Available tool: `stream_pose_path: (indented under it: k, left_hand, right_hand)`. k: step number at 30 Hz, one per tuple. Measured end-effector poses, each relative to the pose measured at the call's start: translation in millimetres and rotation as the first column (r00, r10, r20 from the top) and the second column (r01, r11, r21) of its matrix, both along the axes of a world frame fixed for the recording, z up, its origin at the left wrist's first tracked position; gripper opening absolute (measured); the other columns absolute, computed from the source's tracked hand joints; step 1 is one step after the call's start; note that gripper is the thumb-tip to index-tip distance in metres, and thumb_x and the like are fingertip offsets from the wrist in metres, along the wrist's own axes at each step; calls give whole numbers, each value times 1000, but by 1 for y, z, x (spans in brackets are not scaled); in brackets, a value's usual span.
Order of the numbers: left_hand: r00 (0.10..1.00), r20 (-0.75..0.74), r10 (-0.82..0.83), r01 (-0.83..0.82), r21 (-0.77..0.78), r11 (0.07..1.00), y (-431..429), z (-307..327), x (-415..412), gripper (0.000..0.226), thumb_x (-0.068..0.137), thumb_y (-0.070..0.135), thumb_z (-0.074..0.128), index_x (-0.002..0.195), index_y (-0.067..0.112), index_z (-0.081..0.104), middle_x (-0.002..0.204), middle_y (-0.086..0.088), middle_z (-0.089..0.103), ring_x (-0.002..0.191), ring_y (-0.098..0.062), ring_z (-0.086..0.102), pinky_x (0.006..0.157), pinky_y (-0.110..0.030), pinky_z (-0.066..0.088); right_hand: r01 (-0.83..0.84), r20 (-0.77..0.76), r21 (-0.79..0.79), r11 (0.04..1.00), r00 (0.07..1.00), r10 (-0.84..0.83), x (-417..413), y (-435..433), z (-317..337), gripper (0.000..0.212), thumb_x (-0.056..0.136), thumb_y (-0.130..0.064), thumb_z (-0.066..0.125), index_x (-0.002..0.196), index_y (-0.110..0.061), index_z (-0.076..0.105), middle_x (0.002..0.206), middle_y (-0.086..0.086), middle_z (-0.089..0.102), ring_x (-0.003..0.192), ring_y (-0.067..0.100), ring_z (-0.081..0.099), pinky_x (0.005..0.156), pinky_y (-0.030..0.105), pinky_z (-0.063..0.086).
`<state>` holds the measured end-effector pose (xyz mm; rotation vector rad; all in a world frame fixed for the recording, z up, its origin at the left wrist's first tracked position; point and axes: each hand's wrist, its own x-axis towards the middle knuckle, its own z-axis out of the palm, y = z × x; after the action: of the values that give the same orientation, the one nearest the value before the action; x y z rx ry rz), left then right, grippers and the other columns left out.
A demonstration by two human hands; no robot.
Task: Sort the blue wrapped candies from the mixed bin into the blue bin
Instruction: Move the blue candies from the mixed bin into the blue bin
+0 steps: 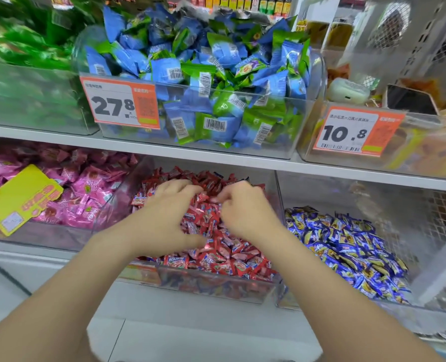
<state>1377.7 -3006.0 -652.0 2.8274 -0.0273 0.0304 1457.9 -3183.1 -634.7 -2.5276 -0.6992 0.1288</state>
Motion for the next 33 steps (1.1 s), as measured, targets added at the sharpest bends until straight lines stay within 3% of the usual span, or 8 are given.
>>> stream_pose_path:
  k: [3, 7, 14, 18, 22, 27, 31, 33]
  left_hand:
    - [976, 156, -150, 163, -76, 984, -22, -5, 12, 32, 94, 48, 67, 122, 33, 67, 122, 11, 58, 118, -9, 53, 108, -35, 42]
    - [964, -17, -265, 266, 53, 963, -43, -22, 27, 29, 93, 58, 56, 107, 36, 69, 106, 10, 60, 102, -13, 58, 93, -42, 51]
    - [977, -213, -28, 85, 265, 961, -20, -9, 37, 41, 97, 65, 56, 92, 26, 68, 104, 8, 58, 105, -18, 55, 93, -42, 45]
    - [997, -76, 32, -4, 340, 940, -21, -13, 39, 45, 92, 67, 55, 88, 24, 71, 101, 3, 59, 105, -21, 54, 98, -47, 42]
    - [980, 150, -132, 121, 78, 990, -39, -16, 55, 26, 91, 38, 71, 110, 21, 66, 105, 5, 54, 108, -21, 54, 92, -34, 44]
    - [991, -66, -119, 123, 53, 991, -50, -27, 69, 50, 87, 47, 78, 126, 20, 64, 115, -2, 64, 109, -24, 60, 93, -39, 52]
    - [993, -58, -102, 107, 88, 990, -55, -27, 73, 8, 96, 31, 68, 95, 25, 73, 94, 5, 61, 97, -23, 63, 79, -37, 53]
    - [993, -86, -79, 88, 95, 992, -55, -26, 73, 6, 94, 23, 63, 90, 25, 66, 88, 7, 57, 92, -23, 61, 74, -34, 49]
  right_hand:
    - [114, 124, -232, 966, 988, -87, 15, -28, 1, 30, 86, 3, 63, 114, -9, 65, 99, 12, 55, 90, 37, 63, 79, 43, 58]
    - [-109, 98, -467, 878, 980, 174, 22, -34, -5, 31, 83, 0, 67, 109, -10, 55, 95, 7, 52, 88, 33, 59, 65, 39, 48]
    - [-181, 74, -615, 767, 956, 285, 40, -24, -12, 68, 84, -24, 88, 141, -16, 51, 121, 13, 60, 99, 34, 63, 73, 40, 50]
    - [-230, 37, -476, 849, 959, 280, 49, -28, -15, 43, 91, -18, 81, 132, -21, 66, 126, 9, 59, 102, 32, 65, 83, 36, 54]
    - [-266, 59, -219, 939, 957, 285, 55, -45, -10, 30, 97, -16, 72, 121, -33, 72, 94, -7, 58, 91, 19, 55, 79, 28, 44]
    - [-256, 116, -30, 966, 959, 258, 52, -72, -6, 30, 101, -13, 64, 117, -38, 66, 80, -19, 62, 68, 8, 60, 64, 23, 43]
    - [-295, 131, 39, 955, 949, 288, 48, -84, -5, 32, 104, -12, 58, 119, -39, 64, 71, -14, 62, 64, 12, 57, 60, 19, 42]
    - [-298, 129, 42, 954, 948, 290, 45, -84, -6, 27, 106, -14, 55, 119, -35, 65, 72, -18, 59, 65, 8, 56, 61, 16, 39]
